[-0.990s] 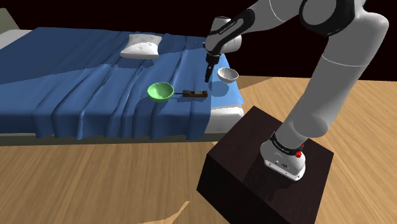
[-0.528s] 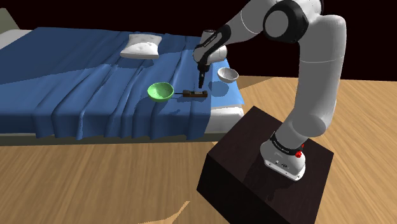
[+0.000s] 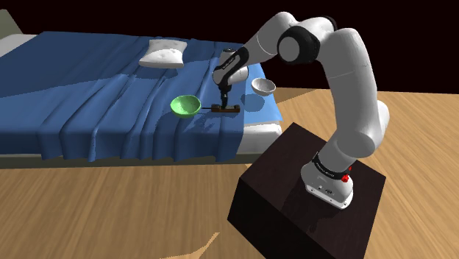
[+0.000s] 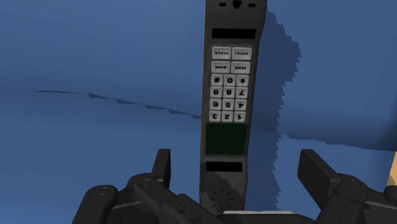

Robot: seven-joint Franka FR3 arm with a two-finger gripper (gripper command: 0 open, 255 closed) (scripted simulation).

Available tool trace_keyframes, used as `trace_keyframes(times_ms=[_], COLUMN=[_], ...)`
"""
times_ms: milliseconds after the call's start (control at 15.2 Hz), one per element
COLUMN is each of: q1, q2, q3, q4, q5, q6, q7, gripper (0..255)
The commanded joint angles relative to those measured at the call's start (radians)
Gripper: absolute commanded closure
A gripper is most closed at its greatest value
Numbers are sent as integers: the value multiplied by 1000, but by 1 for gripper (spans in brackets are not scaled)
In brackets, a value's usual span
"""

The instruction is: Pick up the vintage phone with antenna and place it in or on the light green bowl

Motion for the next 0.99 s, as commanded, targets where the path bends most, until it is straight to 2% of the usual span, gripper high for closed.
trace_keyframes(times_ms=[0, 396, 924], q1=[-5, -14, -14], q2=[32, 111, 110], q3=[5, 17, 17], q4=[25, 62, 62], q5=[-1, 8, 8], q6=[8, 49, 49], q7=[-11, -16, -16], gripper=[0, 0, 0])
